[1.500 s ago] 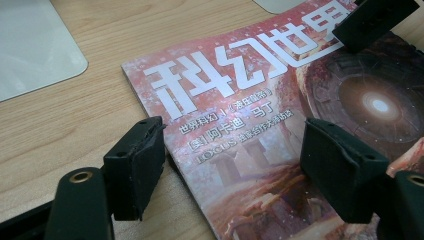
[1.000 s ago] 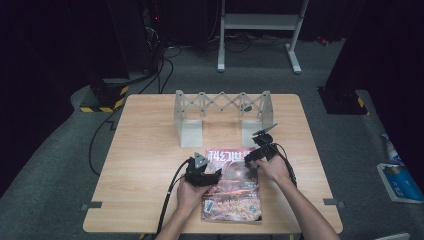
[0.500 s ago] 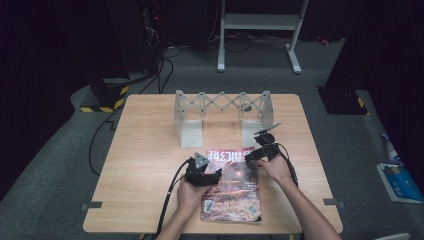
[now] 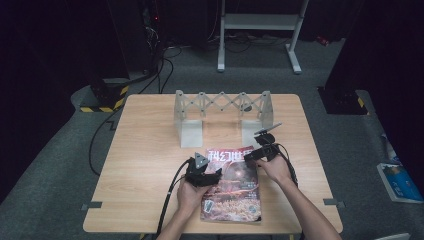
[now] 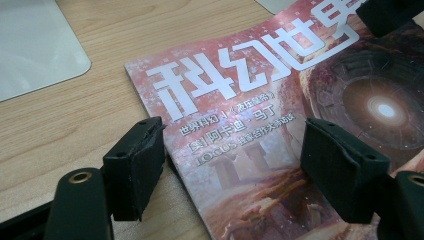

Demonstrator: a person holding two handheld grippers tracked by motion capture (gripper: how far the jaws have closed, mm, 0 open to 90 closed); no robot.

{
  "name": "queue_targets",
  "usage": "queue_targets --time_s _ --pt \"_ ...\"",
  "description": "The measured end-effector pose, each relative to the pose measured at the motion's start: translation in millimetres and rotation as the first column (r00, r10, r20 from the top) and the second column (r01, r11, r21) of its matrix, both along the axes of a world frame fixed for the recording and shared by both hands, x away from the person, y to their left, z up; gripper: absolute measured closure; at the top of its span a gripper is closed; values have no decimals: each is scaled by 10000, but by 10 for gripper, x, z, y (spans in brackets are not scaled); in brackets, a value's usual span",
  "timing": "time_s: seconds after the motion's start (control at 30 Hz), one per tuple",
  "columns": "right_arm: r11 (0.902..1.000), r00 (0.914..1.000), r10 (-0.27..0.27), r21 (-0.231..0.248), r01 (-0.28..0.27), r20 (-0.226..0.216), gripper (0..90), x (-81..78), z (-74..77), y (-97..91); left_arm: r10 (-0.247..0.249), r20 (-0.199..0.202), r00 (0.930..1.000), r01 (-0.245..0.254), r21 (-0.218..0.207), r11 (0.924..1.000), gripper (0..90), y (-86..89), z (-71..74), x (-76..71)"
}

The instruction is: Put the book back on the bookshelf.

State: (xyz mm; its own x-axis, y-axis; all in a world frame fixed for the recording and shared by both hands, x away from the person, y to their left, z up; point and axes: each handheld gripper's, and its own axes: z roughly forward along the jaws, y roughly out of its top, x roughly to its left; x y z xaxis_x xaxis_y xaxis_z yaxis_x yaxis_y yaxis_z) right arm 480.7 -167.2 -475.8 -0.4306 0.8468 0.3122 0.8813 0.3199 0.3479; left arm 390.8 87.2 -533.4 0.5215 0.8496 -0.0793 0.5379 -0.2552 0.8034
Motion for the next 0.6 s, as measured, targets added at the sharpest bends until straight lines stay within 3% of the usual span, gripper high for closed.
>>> queue_targets --time_s 0.53,0.6 --pt "9989 9991 397 235 -400 120 545 -39 37 33 6 -12 10000 -6 -17 10000 258 0 -1 -3" --pt "9984 9981 538 143 -542 291 546 -53 46 51 10 -5 10000 -10 -20 10000 258 0 -1 -4"
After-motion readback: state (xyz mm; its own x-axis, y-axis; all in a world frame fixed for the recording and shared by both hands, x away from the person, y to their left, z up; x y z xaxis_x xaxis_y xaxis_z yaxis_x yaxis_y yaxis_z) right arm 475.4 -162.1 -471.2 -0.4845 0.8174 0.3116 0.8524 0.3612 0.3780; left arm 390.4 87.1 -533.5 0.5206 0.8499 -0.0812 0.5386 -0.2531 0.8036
